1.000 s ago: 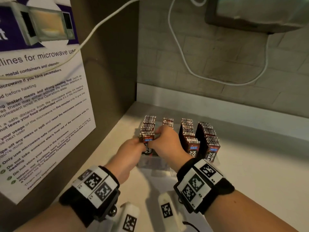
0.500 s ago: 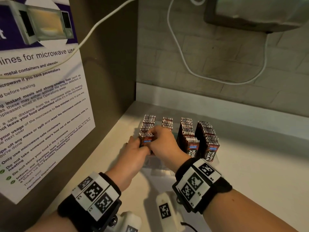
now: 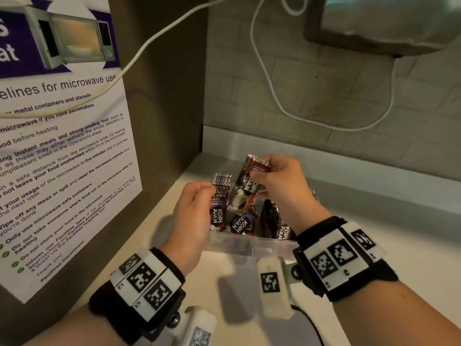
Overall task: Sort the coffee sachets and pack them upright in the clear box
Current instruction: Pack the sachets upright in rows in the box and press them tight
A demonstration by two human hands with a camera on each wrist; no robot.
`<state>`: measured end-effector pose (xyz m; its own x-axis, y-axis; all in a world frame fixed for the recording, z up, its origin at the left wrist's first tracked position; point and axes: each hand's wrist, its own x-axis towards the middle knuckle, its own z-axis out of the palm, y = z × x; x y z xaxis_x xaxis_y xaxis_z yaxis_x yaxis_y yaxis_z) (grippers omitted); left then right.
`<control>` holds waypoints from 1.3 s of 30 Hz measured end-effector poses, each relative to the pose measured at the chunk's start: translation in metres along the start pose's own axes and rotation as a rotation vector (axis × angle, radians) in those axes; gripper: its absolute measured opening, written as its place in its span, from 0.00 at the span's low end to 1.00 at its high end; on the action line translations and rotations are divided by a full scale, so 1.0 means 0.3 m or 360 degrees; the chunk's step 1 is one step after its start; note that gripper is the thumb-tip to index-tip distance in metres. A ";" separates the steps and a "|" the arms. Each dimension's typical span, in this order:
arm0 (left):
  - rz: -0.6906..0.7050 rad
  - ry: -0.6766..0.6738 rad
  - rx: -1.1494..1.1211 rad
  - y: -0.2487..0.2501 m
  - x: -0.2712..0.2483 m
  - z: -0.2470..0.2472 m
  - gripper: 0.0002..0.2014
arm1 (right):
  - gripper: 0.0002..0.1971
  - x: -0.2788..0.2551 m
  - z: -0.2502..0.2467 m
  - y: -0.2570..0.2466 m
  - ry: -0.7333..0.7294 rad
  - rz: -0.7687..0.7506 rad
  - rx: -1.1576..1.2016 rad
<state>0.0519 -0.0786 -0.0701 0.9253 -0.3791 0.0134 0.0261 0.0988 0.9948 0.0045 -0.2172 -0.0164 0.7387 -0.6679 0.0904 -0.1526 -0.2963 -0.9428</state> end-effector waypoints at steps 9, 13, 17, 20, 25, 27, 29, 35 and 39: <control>0.0065 -0.0130 0.0719 -0.026 0.090 0.010 0.14 | 0.10 -0.013 -0.016 0.037 0.0074 0.0111 -0.0454; 0.0062 -0.0204 0.0842 -0.061 0.106 0.005 0.16 | 0.14 -0.011 0.022 0.065 0.0017 0.0131 -0.0568; 0.0032 -0.0195 0.0957 -0.079 0.099 0.007 0.15 | 0.12 0.006 0.046 0.076 -0.0030 0.0177 -0.0615; 0.0103 -0.0176 0.1107 -0.089 0.094 0.003 0.15 | 0.13 0.010 0.051 0.085 -0.0022 0.0217 -0.0591; 0.0130 -0.0272 0.1042 -0.078 0.102 -0.003 0.17 | 0.10 0.009 0.080 0.082 -0.0070 0.0093 -0.0522; 0.0154 -0.0264 0.0968 -0.077 0.106 -0.005 0.15 | 0.08 0.008 0.097 0.072 -0.0119 0.0043 -0.0481; 0.0162 -0.0205 0.0913 -0.076 0.112 -0.012 0.09 | 0.06 0.010 0.103 0.062 -0.0115 -0.0002 -0.0440; 0.0099 -0.0048 0.0869 -0.095 0.146 -0.035 0.08 | 0.13 0.016 0.073 0.054 0.0133 -0.0006 -0.0380; 0.0087 0.0016 0.0982 -0.106 0.152 -0.041 0.07 | 0.18 0.004 0.077 0.070 0.0061 0.0022 -0.0565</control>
<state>0.0980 -0.0878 -0.1023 0.9227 -0.3796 0.0677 -0.2421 -0.4335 0.8680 0.0175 -0.2085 -0.0436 0.7108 -0.6967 0.0965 -0.3862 -0.5013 -0.7743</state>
